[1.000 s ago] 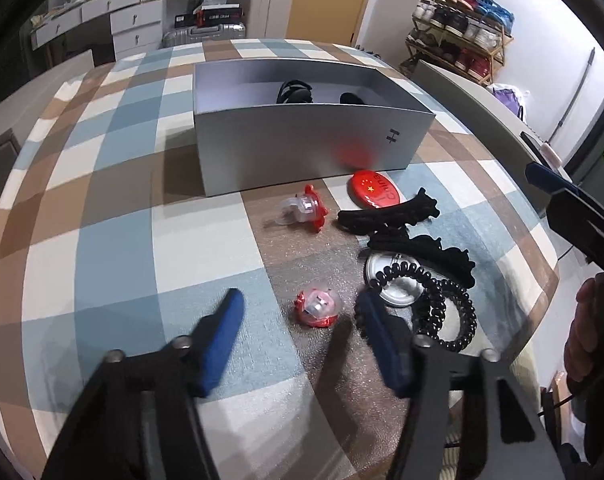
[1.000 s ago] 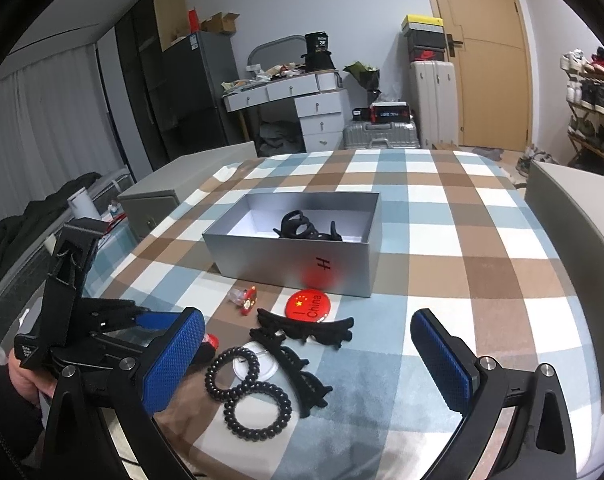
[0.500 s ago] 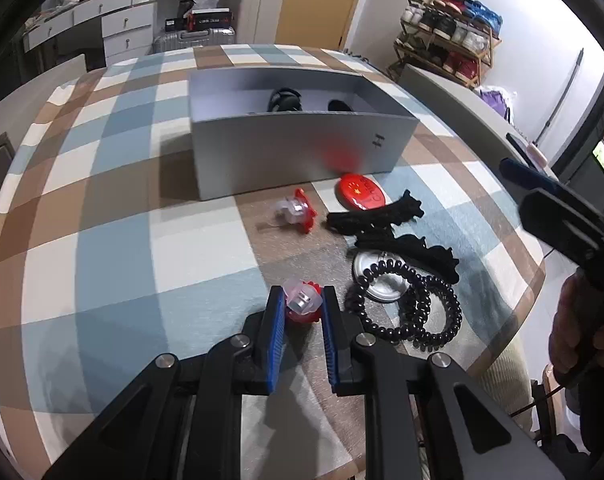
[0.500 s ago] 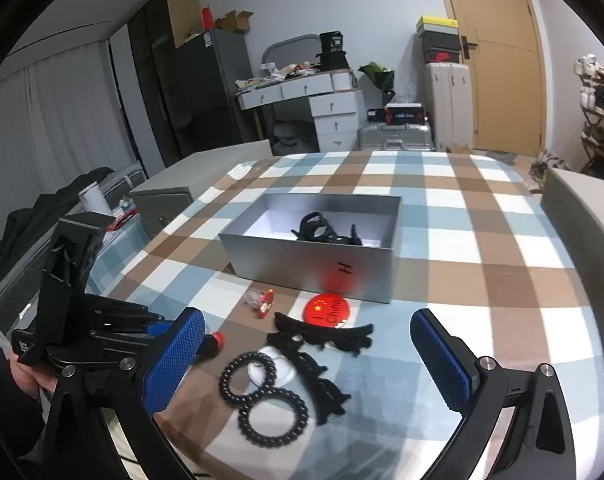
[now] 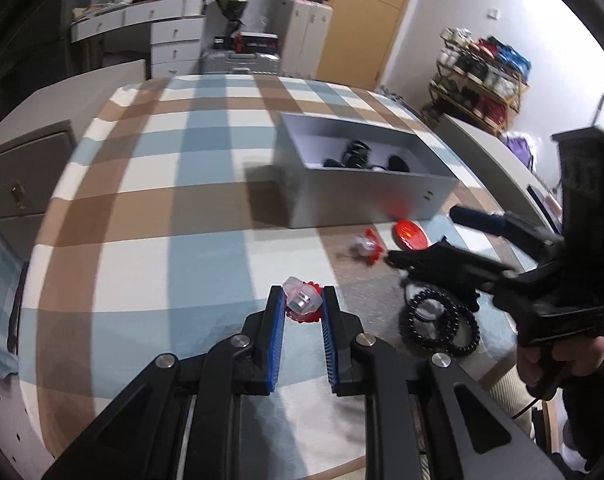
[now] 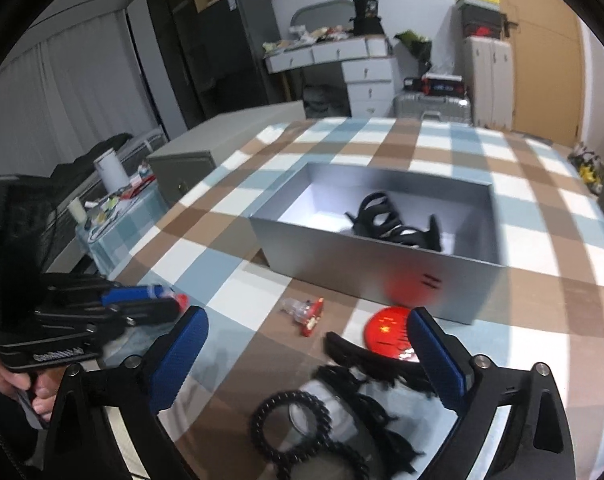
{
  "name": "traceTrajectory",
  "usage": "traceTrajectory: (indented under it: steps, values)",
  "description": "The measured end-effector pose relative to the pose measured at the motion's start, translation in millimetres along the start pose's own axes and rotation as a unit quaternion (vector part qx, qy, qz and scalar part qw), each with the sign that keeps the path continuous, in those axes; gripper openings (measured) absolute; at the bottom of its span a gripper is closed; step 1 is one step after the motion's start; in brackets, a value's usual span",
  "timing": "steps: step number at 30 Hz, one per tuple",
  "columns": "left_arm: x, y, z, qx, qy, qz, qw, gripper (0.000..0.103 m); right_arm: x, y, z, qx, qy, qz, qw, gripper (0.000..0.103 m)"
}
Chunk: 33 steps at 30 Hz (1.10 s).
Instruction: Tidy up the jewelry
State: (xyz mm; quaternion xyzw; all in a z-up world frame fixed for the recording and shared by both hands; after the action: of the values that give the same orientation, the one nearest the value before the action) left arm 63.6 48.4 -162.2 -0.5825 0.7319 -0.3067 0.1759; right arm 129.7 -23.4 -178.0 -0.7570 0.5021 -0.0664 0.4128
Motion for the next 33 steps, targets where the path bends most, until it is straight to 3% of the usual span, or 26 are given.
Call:
traceTrajectory:
  steps: [12,17,21,27,33]
  values:
    - [-22.7,4.9,-7.8,0.009,-0.009,-0.021,0.9997,0.013,-10.2,4.2,41.1,-0.048,0.009,-0.003,0.999,0.083]
    - [-28.4,5.9,-9.0,0.011,-0.010,-0.026,0.9996,0.013,-16.4,5.7,48.4,-0.060,0.009,-0.014,0.998,0.069]
    - [-30.6,7.6,-9.0,0.010,-0.010,-0.031,0.9994,0.013,-12.6,5.7,53.0,-0.060,0.035,-0.017,0.997,0.065]
    - [-32.2,7.1,-11.5,0.012,-0.013,-0.031,0.9994,0.013,-7.0,11.1,58.6,-0.075,0.042,-0.012,0.996,0.031]
    - [-32.5,5.7,-13.0,0.012,-0.017,-0.032,0.9993,0.013,-4.4,11.8,55.1,-0.067,0.036,-0.006,0.997,0.029]
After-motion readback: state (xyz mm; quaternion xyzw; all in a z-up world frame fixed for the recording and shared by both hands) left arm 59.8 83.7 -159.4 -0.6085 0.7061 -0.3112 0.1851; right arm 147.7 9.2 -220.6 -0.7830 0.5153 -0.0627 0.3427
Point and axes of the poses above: each gripper's, at about its wrist camera, not at the fingertips, and z roughly the way its jaws point, x to its right, y to its underside, the point moved 9 cm from there along z, roughly the way its jaws point, and after that the axes turned 10 degrees about z, right-handed, at the moved point
